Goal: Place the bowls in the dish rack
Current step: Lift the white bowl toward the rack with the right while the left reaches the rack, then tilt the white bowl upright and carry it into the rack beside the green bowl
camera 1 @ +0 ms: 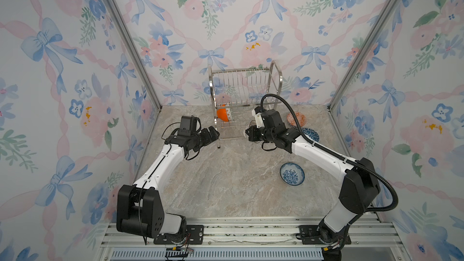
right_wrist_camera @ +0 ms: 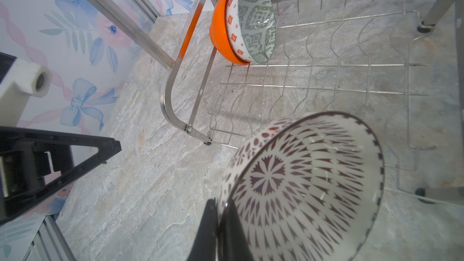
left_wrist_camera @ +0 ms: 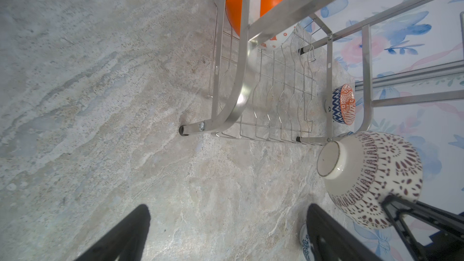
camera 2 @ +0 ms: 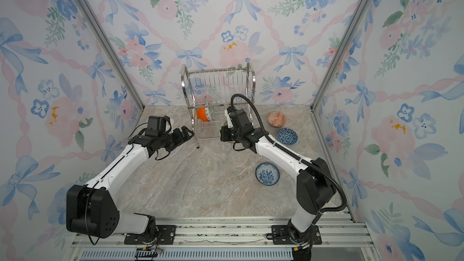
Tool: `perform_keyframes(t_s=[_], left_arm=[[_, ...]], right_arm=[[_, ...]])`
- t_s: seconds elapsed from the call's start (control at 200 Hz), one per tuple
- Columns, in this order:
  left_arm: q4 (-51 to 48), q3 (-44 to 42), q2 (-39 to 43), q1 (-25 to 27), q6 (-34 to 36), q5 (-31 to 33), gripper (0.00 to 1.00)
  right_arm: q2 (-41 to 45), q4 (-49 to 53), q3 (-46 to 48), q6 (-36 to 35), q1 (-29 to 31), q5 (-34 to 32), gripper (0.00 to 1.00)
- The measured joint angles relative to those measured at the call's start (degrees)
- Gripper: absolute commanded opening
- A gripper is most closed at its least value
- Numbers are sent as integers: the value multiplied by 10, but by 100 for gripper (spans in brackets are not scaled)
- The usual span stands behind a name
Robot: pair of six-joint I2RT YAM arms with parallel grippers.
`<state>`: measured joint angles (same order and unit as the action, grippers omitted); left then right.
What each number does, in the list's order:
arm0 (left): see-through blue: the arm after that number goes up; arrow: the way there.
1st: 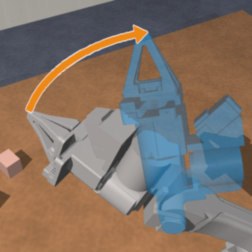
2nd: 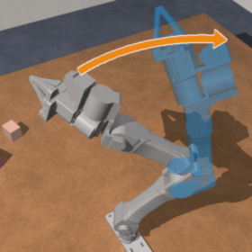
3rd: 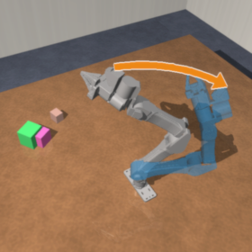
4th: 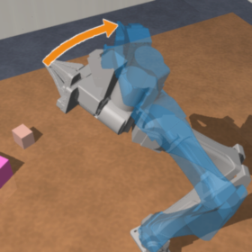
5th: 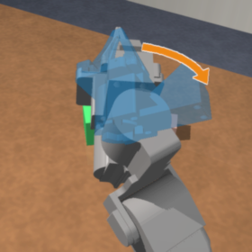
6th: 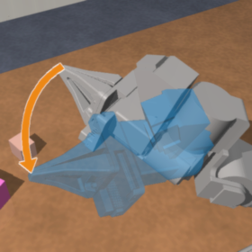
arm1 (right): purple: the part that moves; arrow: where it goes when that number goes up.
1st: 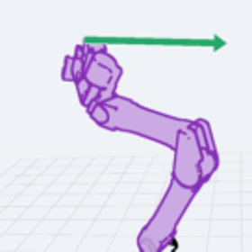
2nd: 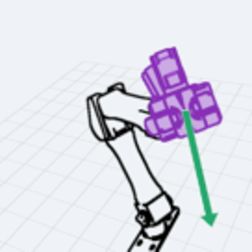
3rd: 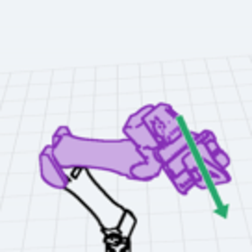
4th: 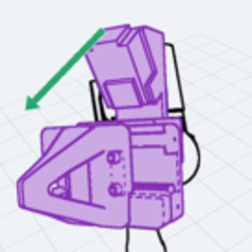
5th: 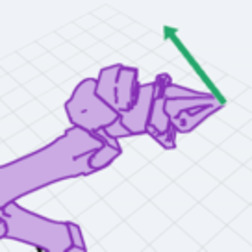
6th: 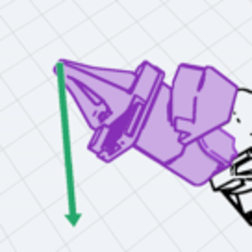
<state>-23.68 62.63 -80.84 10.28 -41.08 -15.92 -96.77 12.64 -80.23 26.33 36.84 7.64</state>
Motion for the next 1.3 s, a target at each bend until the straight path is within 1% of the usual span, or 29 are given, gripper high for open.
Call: perform_keyframes(t_s=[0.12,0.26,0.42,0.505,0.67,0.84,0.965,1.14,1.295], left_arm=[[-1,22,-23,8,-2,16,98],[-1,43,-45,12,-3,37,98],[9,67,-82,17,-1,52,92],[22,75,-101,23,6,59,90],[43,75,-109,39,16,82,79],[84,58,-111,40,5,102,69],[110,50,-132,43,-10,116,61],[121,50,-163,63,-24,134,59],[129,63,-182,77,-32,138,48]], right_arm=[[-1,-35,0,8,-19,37,0],[-7,-63,1,24,-23,67,0],[-12,-101,13,36,-23,82,0],[-12,-116,19,42,-23,82,0],[-12,-146,36,58,-23,79,0],[-12,-177,55,74,-23,71,0],[-12,-219,74,82,-23,69,0],[-14,-237,92,97,-24,69,0],[-15,-259,105,110,-35,74,0]])
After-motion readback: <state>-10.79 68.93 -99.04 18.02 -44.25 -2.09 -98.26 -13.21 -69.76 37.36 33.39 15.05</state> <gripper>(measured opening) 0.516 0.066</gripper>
